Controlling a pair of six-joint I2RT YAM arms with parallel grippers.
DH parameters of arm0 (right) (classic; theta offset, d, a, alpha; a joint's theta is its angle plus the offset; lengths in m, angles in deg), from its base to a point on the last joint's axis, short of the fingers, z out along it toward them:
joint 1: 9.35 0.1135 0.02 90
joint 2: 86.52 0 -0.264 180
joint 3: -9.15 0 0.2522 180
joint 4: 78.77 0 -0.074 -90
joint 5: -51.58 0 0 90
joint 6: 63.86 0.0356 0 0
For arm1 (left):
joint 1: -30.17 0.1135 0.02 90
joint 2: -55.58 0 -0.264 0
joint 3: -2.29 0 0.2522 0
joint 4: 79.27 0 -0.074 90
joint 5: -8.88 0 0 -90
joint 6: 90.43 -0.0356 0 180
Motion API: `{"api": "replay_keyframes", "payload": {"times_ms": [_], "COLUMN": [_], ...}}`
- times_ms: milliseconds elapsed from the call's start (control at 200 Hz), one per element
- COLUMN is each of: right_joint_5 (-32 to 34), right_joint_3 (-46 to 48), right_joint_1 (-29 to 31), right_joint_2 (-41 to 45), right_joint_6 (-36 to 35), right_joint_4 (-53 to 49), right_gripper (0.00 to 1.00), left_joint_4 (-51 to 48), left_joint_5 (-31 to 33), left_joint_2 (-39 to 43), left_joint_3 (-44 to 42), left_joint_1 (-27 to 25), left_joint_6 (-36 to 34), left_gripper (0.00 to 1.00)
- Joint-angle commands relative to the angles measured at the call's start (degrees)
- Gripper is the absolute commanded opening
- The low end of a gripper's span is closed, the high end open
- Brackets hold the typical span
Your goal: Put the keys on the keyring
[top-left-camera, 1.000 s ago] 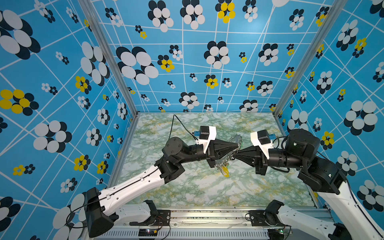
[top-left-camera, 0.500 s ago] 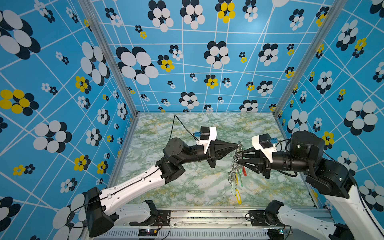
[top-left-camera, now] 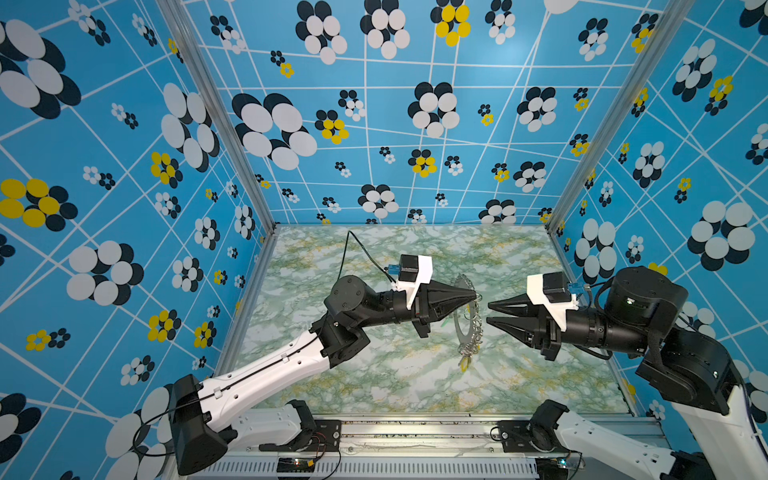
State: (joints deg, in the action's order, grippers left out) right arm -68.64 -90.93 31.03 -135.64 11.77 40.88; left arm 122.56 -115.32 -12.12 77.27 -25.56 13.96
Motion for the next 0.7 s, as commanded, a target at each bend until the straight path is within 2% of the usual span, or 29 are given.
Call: {"api": "replay_keyframes", "payload": {"times_ms": [0, 695], "right_joint_5": [0.6, -3.8], "right_joint_3": [-0.1, 1.8], "right_joint_1": [0.2, 0.2], "right_joint_2": [-0.6, -2.3], "right_joint_6": [0.2, 2.9], "right_joint_4": [2.9, 7.5], "right_gripper": [0.26, 0.15], "left_joint_4": [4.5, 4.3], "left_joint_5": [-1.9, -3.3], "left_joint_2": [1.3, 0.7], "left_joint_3": [0.1, 0.8], "left_joint_1": [0.4, 0.1], "left_joint_6": [1.0, 0.9], "left_gripper": [0.00, 0.00]}}
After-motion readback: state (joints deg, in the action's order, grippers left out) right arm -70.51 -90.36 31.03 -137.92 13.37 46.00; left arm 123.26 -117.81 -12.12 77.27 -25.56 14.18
